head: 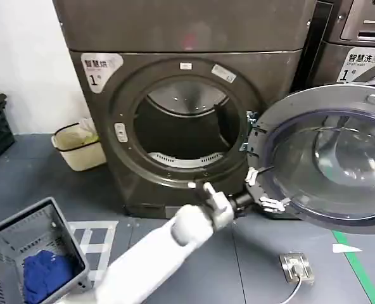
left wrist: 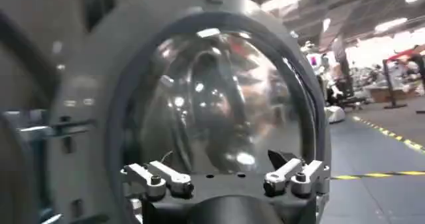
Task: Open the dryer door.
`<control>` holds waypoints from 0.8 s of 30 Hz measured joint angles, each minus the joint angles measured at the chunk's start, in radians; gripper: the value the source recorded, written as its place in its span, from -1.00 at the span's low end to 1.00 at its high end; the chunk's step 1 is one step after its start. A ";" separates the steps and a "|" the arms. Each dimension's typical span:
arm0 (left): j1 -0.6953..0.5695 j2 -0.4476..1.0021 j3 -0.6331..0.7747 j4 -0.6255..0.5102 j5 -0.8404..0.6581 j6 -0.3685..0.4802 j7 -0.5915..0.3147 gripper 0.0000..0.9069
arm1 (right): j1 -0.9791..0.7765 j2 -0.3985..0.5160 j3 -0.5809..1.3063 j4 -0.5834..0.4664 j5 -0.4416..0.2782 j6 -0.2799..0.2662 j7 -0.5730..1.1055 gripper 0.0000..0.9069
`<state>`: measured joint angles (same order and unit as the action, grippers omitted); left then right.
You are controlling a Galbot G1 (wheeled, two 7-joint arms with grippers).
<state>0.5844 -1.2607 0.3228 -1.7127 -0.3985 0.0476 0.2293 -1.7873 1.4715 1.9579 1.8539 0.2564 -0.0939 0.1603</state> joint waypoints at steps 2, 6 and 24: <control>0.035 0.062 -0.026 -0.066 -0.018 0.036 -0.015 1.00 | 0.004 -0.004 -0.004 0.001 0.002 0.000 0.000 1.00; 0.110 0.169 -0.089 -0.188 -0.048 0.089 -0.043 1.00 | 0.011 -0.014 -0.013 0.007 0.012 0.000 0.000 1.00; 0.647 0.505 -0.570 -0.546 -0.260 0.302 -0.269 1.00 | 0.042 -0.072 -0.080 -0.021 0.016 -0.007 -0.008 1.00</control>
<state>1.2312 -0.7554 -0.2475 -2.2587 -0.6587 0.3497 -0.0394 -1.7450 1.3991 1.8778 1.8327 0.2726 -0.1012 0.1524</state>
